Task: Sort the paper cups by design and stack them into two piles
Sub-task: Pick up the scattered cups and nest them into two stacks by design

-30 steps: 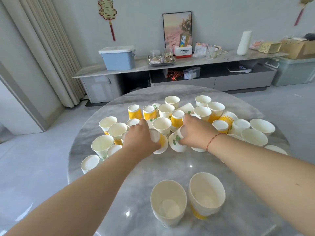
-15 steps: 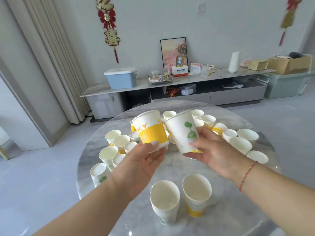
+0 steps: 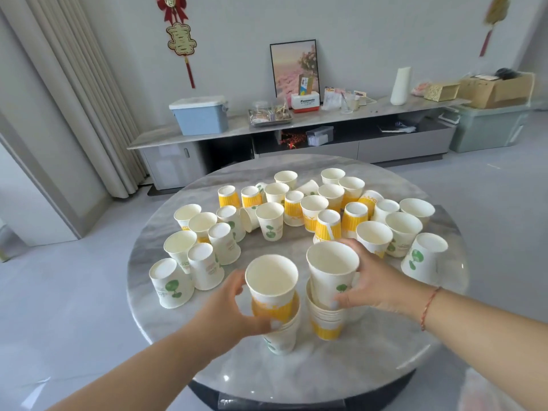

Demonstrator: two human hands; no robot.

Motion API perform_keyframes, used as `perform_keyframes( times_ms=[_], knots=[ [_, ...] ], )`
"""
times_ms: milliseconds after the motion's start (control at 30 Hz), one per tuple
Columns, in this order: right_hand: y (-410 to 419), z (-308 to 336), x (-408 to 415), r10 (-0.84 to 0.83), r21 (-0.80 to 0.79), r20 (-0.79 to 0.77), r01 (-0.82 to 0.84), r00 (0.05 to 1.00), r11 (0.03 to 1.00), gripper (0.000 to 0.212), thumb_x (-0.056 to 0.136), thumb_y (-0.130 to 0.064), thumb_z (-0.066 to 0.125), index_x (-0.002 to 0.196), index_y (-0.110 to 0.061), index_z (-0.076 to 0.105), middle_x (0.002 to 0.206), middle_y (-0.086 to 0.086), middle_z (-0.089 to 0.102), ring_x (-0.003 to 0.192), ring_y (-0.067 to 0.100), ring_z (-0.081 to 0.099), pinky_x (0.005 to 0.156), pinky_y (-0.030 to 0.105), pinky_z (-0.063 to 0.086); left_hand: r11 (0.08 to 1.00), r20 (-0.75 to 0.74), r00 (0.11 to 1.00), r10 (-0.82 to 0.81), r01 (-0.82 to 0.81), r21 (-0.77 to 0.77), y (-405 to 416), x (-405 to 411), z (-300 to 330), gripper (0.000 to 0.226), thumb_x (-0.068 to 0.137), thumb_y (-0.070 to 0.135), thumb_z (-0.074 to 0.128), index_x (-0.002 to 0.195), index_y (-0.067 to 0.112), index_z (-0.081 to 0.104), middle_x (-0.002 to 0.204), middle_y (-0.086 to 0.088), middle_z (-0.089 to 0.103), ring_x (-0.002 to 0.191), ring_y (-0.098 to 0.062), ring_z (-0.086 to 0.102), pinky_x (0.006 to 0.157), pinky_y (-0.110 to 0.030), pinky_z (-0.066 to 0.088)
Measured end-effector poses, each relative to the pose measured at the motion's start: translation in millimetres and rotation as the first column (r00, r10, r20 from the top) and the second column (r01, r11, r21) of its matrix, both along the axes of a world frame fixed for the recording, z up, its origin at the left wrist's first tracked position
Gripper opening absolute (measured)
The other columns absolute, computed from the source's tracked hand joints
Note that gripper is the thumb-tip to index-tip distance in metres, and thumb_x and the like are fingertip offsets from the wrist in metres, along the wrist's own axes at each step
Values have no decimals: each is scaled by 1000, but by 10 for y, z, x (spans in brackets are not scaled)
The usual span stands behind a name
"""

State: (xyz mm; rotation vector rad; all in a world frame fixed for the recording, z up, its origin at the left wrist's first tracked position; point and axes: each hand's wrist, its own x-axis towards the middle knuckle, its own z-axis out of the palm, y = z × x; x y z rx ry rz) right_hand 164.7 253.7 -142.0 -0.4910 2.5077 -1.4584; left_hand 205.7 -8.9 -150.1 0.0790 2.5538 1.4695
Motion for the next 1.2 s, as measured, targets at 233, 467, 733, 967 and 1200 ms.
perform_keyframes(
  times_ms=[233,467,733,967,1200],
  knots=[
    [-5,-185,73,92,181,-8,-89,996,980,112,50,-33,90,131,-53,16,133,-21,37,124,-5,40,105,18,34,989,-43,994,-99,94,-111,-58,27,-182,118,45,37,93,140,43,22,129,20,41,117,-1,44,90,-18,39],
    [-125,-302,-104,45,237,-113,-17,993,971,98,59,-34,83,137,-41,24,141,-13,37,129,7,39,105,25,37,983,-185,982,-34,0,-183,136,-120,-276,73,61,32,84,121,37,43,112,18,55,102,-2,54,81,-23,53],
    [137,24,-344,-142,42,-42,143,989,989,78,70,-72,55,131,-25,45,128,0,50,107,5,51,87,22,41,890,-117,993,-2,-51,-452,-286,-288,-73,102,60,33,85,143,24,27,140,6,39,123,-15,40,101,-33,41],
    [403,25,-657,-430,486,-322,537,843,689,28,85,-36,56,85,-8,60,90,10,61,83,30,56,59,30,35,652,-363,897,253,-435,-621,-793,-611,63,67,77,40,69,135,23,41,137,1,50,125,-28,35,98,-36,34],
    [384,-89,-751,-392,713,-269,455,880,533,27,91,-29,51,95,-6,62,85,9,57,77,26,50,50,24,27,547,-306,952,0,-256,-797,-813,-893,-75,66,82,35,65,140,30,33,139,11,47,128,-23,30,96,-38,31]
  ],
)
